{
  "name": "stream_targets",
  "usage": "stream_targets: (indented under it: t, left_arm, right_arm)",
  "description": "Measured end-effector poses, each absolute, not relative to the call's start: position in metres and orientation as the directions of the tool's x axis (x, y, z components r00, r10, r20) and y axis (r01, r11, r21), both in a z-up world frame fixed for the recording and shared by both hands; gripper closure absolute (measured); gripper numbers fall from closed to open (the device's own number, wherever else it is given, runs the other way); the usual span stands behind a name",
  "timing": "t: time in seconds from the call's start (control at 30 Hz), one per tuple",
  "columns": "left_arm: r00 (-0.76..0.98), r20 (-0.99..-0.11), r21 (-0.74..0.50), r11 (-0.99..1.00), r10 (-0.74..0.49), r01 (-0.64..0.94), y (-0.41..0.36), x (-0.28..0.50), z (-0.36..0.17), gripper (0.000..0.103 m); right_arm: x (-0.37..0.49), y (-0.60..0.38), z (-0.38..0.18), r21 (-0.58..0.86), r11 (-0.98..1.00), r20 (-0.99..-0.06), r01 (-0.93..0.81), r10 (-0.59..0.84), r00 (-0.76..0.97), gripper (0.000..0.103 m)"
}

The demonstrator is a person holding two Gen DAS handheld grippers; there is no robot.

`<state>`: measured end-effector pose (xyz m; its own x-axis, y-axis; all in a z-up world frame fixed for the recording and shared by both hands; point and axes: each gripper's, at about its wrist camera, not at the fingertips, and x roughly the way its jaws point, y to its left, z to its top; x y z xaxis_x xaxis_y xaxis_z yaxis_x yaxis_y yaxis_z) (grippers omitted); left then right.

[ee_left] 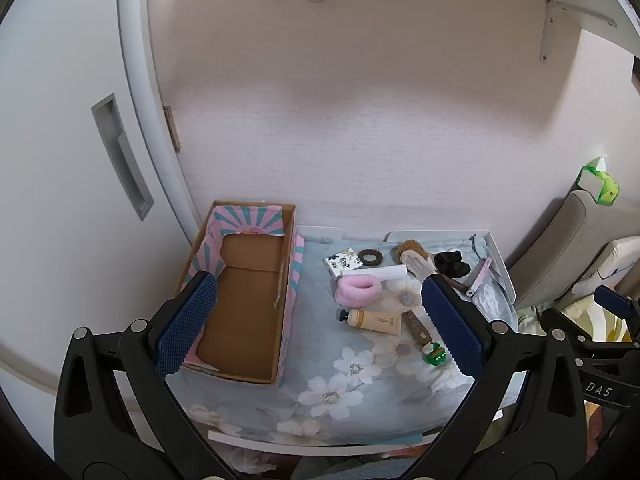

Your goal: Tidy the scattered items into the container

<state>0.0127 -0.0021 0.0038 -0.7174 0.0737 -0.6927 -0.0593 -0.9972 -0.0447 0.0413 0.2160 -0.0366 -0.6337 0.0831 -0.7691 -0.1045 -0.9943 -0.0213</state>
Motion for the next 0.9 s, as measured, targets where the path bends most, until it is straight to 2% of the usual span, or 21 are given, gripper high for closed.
stream_targets:
  t: [0.5, 0.67, 0.9]
  left_arm:
    - [-0.719, -0.692, -0.021, -0.998, 0.060, -0.064, 0.004, 0.010, 0.002, 0.001]
    - [-0.711, -0.696, -0.028, -0.993, 0.101, -0.114, 0.009, 0.003, -0.004, 0.001]
    - [-0.652, -0.748, -0.002, -0.984, 0.121, -0.180, 0.034, -0.017, -0.047, 0.001]
  right_arm:
    - [0.040, 0.220, -0.039, -0.027, -0.994, -0.768, -0.108, 0.089, -0.635, 0.000]
    - [0.037, 0.238, -0.040, -0.043, -0.991, -0.756, -0.124, 0.113, -0.645, 0.000]
    - [0.031, 0.274, -0.054, -0.079, -0.989, -0.748, -0.124, 0.140, -0.648, 0.000]
